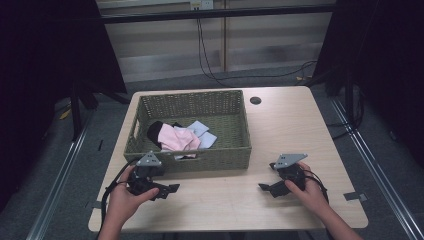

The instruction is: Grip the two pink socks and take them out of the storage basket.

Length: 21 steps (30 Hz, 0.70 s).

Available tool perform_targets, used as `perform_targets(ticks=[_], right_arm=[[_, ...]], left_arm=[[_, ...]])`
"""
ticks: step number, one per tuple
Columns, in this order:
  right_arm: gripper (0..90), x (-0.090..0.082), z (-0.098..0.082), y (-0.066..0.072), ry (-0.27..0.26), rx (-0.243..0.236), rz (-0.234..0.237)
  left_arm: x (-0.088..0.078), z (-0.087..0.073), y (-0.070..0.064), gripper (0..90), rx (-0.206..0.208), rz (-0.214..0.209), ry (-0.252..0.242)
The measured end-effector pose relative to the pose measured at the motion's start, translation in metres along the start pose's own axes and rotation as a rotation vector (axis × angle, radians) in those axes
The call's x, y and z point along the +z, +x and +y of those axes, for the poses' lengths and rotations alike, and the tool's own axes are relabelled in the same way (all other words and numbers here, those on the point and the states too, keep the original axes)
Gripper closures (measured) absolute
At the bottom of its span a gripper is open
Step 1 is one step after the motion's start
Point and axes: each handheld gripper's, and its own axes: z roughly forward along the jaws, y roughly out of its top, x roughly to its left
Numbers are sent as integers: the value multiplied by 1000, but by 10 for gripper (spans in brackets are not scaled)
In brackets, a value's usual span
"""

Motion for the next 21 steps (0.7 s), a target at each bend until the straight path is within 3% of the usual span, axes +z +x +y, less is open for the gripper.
perform_targets(ticks=[12,14,21], right_arm=[[114,0,0,0,0,0,0],[114,0,0,0,0,0,0],[114,0,0,0,0,-1,0]], left_arm=[[-27,29,6,231,-8,0,-12],[-29,33,7,231,-23,-2,-24],[-35,48,9,231,-9,6,-12]])
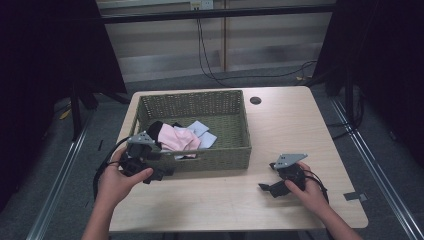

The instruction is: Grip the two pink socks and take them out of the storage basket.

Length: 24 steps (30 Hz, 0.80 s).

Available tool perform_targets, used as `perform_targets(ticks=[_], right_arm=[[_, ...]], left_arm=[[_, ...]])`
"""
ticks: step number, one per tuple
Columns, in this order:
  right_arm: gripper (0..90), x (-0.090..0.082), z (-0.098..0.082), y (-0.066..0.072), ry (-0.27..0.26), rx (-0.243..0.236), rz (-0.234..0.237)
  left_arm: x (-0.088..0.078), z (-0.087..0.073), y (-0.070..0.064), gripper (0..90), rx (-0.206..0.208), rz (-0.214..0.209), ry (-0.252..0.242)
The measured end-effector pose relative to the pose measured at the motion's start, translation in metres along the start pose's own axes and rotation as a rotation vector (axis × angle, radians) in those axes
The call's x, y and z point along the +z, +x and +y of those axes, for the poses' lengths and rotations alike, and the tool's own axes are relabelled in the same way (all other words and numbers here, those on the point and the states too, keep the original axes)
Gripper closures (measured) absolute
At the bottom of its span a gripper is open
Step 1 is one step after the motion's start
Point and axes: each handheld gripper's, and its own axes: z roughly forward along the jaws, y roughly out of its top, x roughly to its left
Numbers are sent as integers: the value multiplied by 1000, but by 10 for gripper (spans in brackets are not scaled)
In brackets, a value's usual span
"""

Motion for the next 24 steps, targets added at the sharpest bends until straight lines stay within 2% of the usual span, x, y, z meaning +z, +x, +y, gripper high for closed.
perform_targets(ticks=[5,7,12,13,19,22,23,24], right_arm=[[114,0,0,0,0,0,0],[114,0,0,0,0,1,0],[114,0,0,0,0,0,0],[114,0,0,0,0,0,0],[114,0,0,0,0,0,0],[114,0,0,0,0,0,0],[114,0,0,0,0,0,0],[114,0,0,0,0,0,0]], left_arm=[[-4,8,2,231,-1,1,-3],[-4,12,5,231,-20,3,-16],[-3,17,10,231,-32,6,-15],[-2,19,12,231,-28,14,-9],[3,25,25,235,-65,42,-5],[5,26,29,237,-69,42,-5],[7,28,33,239,-72,62,-4],[7,28,33,242,-72,62,-4]])
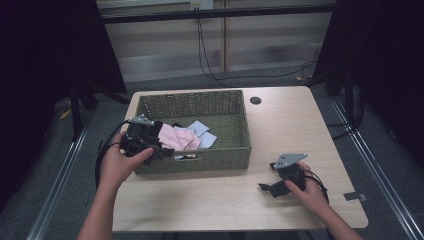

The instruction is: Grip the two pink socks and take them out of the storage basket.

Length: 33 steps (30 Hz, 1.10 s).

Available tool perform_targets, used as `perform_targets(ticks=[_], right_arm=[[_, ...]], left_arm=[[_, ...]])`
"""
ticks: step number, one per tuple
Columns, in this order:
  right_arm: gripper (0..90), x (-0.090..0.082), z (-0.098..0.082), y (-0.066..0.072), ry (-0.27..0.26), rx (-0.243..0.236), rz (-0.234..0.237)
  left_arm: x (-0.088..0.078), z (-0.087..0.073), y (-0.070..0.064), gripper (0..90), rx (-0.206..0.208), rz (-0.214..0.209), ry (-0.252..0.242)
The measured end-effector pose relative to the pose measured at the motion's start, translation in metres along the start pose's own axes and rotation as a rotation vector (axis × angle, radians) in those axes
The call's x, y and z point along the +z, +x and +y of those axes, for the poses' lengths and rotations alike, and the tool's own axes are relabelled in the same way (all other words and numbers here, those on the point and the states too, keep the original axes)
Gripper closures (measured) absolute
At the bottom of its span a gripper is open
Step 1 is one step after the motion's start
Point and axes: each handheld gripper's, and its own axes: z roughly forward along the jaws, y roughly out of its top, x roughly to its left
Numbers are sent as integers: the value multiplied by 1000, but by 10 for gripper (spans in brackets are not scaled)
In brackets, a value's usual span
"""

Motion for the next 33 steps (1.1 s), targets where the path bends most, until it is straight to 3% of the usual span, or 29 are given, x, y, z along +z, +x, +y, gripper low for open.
perform_targets(ticks=[6,19,33], right_arm=[[114,0,0,0,0,0,0],[113,0,0,0,2,-7,8],[114,1,1,-1,2,-12,12]], left_arm=[[9,8,12,246,-34,25,6],[34,30,30,300,-69,25,49],[65,36,45,375,-119,44,96]])
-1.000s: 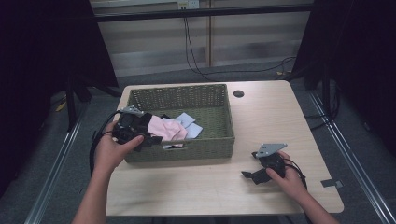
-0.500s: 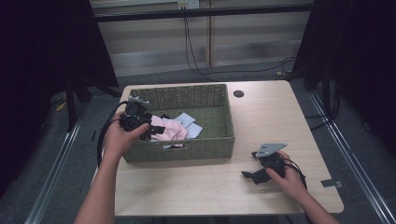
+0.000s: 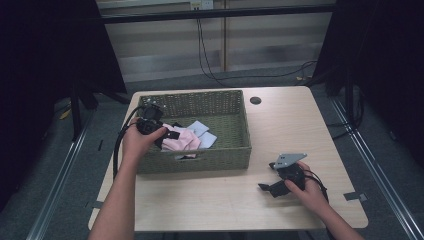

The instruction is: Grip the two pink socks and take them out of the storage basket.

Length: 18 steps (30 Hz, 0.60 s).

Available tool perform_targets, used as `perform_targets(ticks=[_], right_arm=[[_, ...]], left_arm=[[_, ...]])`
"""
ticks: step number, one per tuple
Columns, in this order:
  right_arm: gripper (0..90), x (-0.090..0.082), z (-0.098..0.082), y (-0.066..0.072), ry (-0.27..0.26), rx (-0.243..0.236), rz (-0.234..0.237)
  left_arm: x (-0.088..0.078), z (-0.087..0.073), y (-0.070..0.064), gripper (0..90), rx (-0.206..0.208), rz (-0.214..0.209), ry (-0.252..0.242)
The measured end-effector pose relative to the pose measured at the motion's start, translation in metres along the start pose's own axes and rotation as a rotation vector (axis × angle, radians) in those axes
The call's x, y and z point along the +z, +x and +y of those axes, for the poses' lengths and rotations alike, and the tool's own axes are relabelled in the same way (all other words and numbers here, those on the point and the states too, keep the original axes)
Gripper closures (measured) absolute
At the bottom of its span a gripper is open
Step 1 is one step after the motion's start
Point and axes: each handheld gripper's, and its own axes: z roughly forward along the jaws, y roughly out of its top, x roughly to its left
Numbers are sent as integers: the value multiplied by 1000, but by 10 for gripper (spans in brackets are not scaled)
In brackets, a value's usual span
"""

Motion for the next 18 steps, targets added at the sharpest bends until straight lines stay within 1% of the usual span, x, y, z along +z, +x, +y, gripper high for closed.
perform_targets(ticks=[1,2,3,5,6,7,11,13,15,17,18], right_arm=[[114,0,0,0,0,4,0],[113,0,0,0,0,4,0],[114,0,0,0,0,4,0],[114,0,0,0,0,3,1],[114,0,0,0,0,3,1],[114,0,0,0,0,3,2],[113,1,0,0,-1,1,4],[113,1,1,0,0,1,4],[113,1,1,0,0,1,5],[113,1,1,0,-1,-1,5],[113,1,1,0,-2,-4,6]], left_arm=[[2,1,0,378,-17,0,-7],[5,3,2,380,-2,2,13],[7,4,2,382,-11,2,12],[10,5,3,387,-2,-4,26],[12,5,2,389,-27,-4,14],[13,6,5,391,-9,-1,29],[21,10,6,396,-11,6,54],[24,12,7,397,-7,3,68],[26,14,7,397,-16,-6,70],[27,15,7,396,-16,-4,77],[31,16,8,397,-19,9,92]])
